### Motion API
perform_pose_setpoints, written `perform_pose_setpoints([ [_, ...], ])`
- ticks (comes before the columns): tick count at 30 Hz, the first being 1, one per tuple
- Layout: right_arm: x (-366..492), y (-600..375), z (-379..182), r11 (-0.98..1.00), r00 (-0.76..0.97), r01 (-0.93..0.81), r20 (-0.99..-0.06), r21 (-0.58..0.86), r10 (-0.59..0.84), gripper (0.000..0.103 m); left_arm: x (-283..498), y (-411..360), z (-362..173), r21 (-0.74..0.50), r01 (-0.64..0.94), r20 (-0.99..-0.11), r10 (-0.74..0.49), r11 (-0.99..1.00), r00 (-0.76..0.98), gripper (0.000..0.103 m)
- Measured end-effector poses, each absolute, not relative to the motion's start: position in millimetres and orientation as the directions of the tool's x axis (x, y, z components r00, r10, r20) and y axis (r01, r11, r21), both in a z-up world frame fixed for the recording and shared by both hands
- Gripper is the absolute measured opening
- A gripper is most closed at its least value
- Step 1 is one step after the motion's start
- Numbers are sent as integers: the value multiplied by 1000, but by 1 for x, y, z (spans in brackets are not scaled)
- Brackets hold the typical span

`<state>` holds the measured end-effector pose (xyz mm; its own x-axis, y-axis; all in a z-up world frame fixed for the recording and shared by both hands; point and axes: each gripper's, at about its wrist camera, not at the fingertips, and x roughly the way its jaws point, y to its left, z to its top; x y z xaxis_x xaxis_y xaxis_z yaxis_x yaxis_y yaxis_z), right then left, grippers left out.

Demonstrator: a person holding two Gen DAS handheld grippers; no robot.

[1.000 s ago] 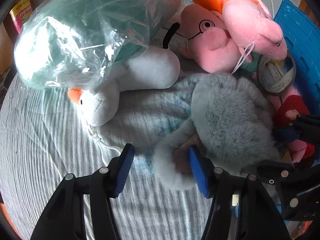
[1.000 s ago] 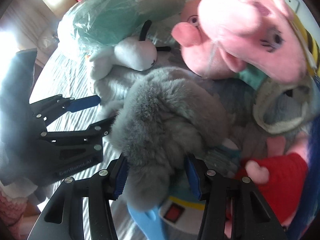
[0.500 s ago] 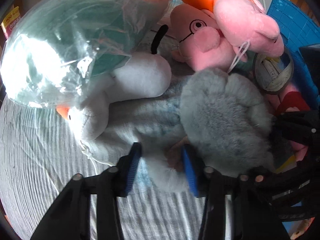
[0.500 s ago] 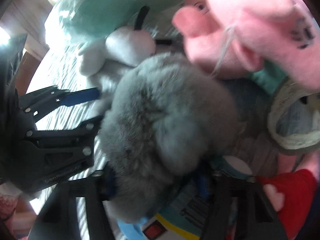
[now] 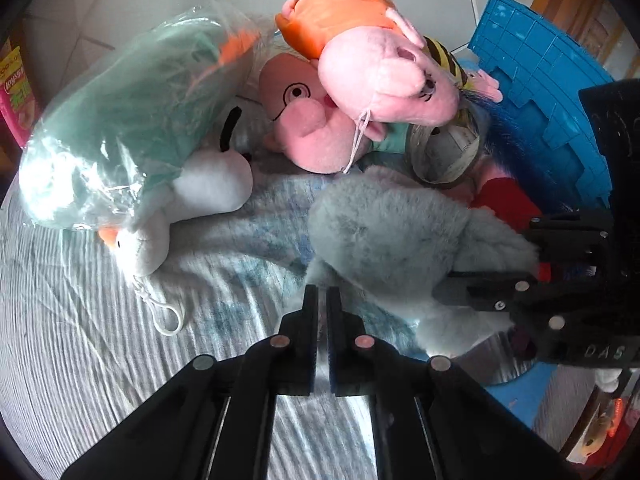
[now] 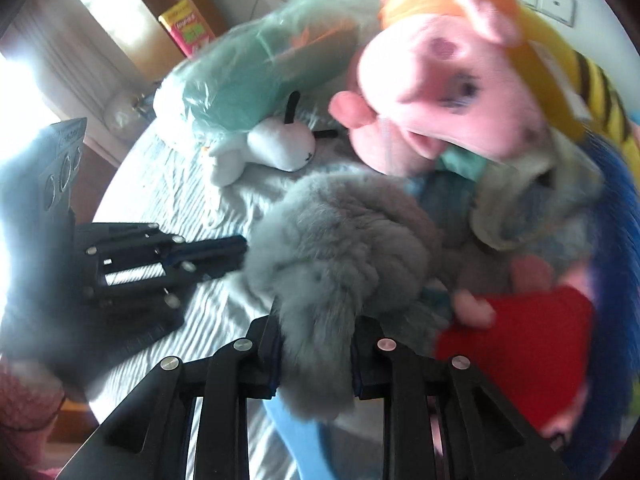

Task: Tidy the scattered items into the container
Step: 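Close the left gripper on the grey rabbit plush and lift it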

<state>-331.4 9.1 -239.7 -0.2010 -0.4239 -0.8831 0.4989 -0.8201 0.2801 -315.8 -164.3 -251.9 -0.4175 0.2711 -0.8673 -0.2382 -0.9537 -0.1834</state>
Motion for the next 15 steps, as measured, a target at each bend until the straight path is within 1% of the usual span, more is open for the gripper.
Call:
perform_pose_setpoints([
  [1,-328,17,-237,-826,-209,491,-883,276,-419,17,-313,-165,-250,-184,-240,-866,272,-953,-419,4],
  [3,-325,34,-235,-842,-220,471,-890,262,-400,16,-312,-166,-245,-186,-239,-868,273,-953,-415,4],
  [5,-328,50,-241,-863,-222,439,-900,250,-374,16,-323,-163,-231,-192,-239,-873,277,-952,-402,12],
  [6,-332,60,-248,-868,-218,428,-904,251,-369,16,-326,-161,-224,-191,-240,-875,276,-952,-399,32],
  [7,-333,69,-251,-870,-215,422,-904,256,-370,16,-330,-157,-221,-187,-239,-874,272,-953,-402,71],
  [8,-333,72,-249,-867,-215,423,-900,264,-379,16,-338,-151,-220,-190,-233,-870,273,-954,-411,90],
  [9,-336,72,-247,-865,-216,423,-897,271,-386,16,-346,-145,-220,-192,-227,-866,274,-955,-419,103],
  [13,-343,61,-236,-849,-230,446,-881,283,-414,16,-366,-137,-227,-245,-197,-863,306,-949,-403,103],
  [15,-344,57,-229,-844,-248,472,-880,256,-406,20,-369,-137,-231,-250,-203,-863,313,-947,-396,103],
])
